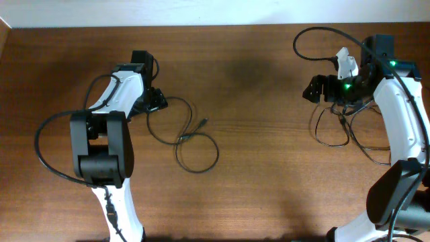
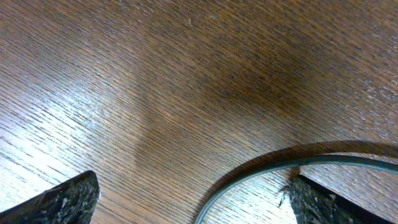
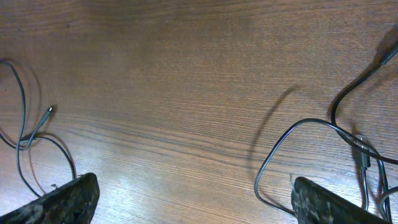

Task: Untangle cables

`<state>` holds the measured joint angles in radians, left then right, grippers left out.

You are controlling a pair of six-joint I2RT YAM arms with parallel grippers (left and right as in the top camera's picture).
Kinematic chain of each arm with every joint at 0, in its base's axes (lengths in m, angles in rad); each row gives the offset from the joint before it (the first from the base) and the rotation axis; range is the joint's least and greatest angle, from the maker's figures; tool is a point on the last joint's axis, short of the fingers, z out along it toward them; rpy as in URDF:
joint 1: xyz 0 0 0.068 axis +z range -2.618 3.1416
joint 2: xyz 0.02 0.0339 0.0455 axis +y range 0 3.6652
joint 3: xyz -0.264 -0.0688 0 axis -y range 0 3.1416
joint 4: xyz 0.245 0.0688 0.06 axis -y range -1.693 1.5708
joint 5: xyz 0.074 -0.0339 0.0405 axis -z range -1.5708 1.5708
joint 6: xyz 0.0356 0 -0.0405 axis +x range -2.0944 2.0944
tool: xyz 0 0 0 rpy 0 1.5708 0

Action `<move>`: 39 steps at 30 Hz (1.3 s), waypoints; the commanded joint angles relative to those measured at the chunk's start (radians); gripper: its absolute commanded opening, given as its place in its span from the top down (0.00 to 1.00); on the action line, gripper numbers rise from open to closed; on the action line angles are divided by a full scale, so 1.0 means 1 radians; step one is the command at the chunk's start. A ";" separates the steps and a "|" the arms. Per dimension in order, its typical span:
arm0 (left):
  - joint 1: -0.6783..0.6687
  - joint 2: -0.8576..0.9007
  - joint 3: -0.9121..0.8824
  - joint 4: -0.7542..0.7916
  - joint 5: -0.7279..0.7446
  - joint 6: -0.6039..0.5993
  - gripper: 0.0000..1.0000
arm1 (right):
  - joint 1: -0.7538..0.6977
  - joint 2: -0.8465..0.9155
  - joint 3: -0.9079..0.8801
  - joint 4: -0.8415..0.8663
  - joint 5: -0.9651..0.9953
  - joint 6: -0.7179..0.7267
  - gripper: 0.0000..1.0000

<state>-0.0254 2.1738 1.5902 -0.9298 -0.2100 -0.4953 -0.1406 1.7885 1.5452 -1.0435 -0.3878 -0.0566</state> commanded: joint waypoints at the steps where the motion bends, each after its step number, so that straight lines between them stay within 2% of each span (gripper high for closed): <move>1: -0.011 0.104 -0.053 0.003 0.030 -0.005 0.01 | 0.003 0.002 -0.010 0.003 -0.016 -0.011 0.02; 10: -0.011 0.104 -0.053 0.020 0.042 -0.006 0.01 | 0.003 0.002 -0.010 0.003 -0.016 -0.011 0.02; 12: -0.011 0.104 -0.053 0.077 0.100 -0.005 0.01 | 0.003 0.002 -0.010 0.003 -0.016 -0.011 0.02; 13: -0.011 0.104 -0.053 0.063 0.190 -0.005 0.01 | 0.003 0.002 -0.010 0.003 -0.016 -0.011 0.02; 14: -0.011 0.104 -0.053 0.074 0.229 -0.003 0.22 | 0.003 0.002 -0.010 0.003 -0.016 -0.011 0.02; 15: -0.012 0.104 -0.053 0.074 0.294 0.028 0.62 | 0.003 0.002 -0.010 0.003 -0.016 -0.011 0.02; 16: -0.019 0.104 -0.053 0.071 0.336 0.044 0.81 | 0.003 0.002 -0.010 0.003 -0.016 -0.011 0.02; 20: -0.080 0.104 -0.072 0.042 0.334 0.044 0.99 | 0.003 0.002 -0.010 0.003 -0.016 -0.011 0.02; 30: -0.402 0.104 -0.124 0.130 0.338 0.043 0.98 | 0.003 0.002 -0.010 0.003 -0.016 -0.011 0.02; 33: -0.443 0.104 -0.119 0.129 0.338 0.044 1.00 | 0.003 0.002 -0.010 0.003 -0.016 -0.011 0.02; 36: -0.429 0.099 0.007 0.010 0.338 0.044 1.00 | 0.003 0.002 -0.010 0.003 -0.016 -0.011 0.01; 39: -0.389 0.090 0.268 -0.193 0.338 0.071 1.00 | 0.003 0.002 -0.010 0.003 -0.016 -0.011 0.02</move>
<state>-0.4438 2.2353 1.7103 -1.0492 0.0959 -0.4507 -0.1406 1.7885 1.5452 -1.0431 -0.3878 -0.0570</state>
